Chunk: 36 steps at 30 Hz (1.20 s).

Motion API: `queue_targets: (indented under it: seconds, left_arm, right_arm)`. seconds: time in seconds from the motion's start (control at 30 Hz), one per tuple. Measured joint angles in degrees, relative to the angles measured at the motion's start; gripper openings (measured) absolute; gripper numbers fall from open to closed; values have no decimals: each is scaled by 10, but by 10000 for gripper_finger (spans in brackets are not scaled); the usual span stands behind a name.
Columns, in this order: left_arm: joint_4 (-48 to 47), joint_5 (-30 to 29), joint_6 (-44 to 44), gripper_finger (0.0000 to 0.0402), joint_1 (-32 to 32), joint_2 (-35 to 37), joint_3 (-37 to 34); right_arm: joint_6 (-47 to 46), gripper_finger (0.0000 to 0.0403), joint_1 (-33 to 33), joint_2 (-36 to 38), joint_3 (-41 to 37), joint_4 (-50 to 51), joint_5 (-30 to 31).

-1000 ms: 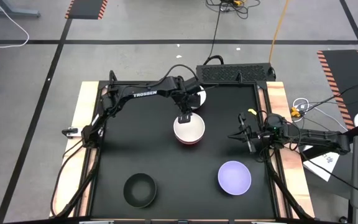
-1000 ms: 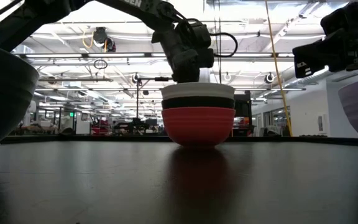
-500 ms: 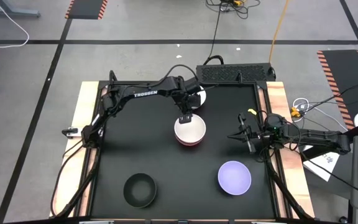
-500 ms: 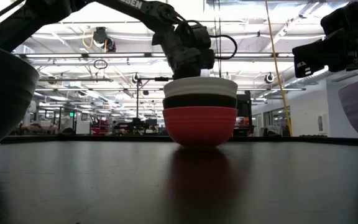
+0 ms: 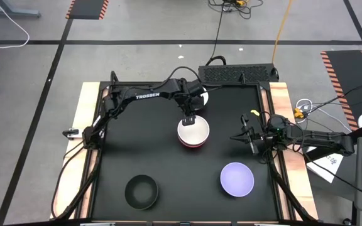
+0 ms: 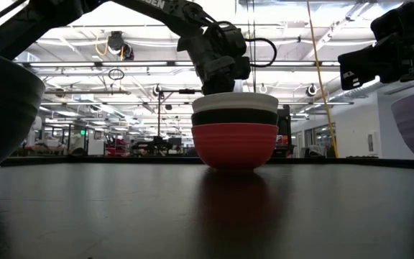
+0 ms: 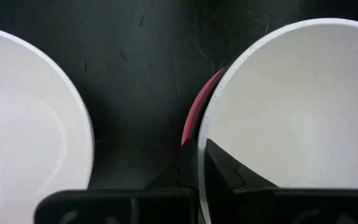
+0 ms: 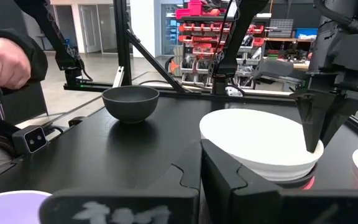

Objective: Nest bowls inside each other
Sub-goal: Stack the bottom white bowl on top of the black bowl

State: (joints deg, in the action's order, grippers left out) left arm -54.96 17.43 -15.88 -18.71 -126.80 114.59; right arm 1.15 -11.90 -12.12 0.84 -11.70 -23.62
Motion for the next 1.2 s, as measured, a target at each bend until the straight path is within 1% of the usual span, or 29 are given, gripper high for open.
queue_targets:
  seconds: [0.47,0.7,0.9,1.2]
  left_arm:
    - [-1,0,17,5,2,0,0]
    - [-4,-1,16,5,2,2,-16]
    - [14,-11,19,6,4,4,-32]
    - [18,-11,16,10,5,3,-34]
  right_arm:
    - [-5,0,0,0,0,0,0]
    - [-5,0,0,0,0,0,0]
    - [-5,0,0,0,0,0,0]
    - [-5,0,0,0,0,0,0]
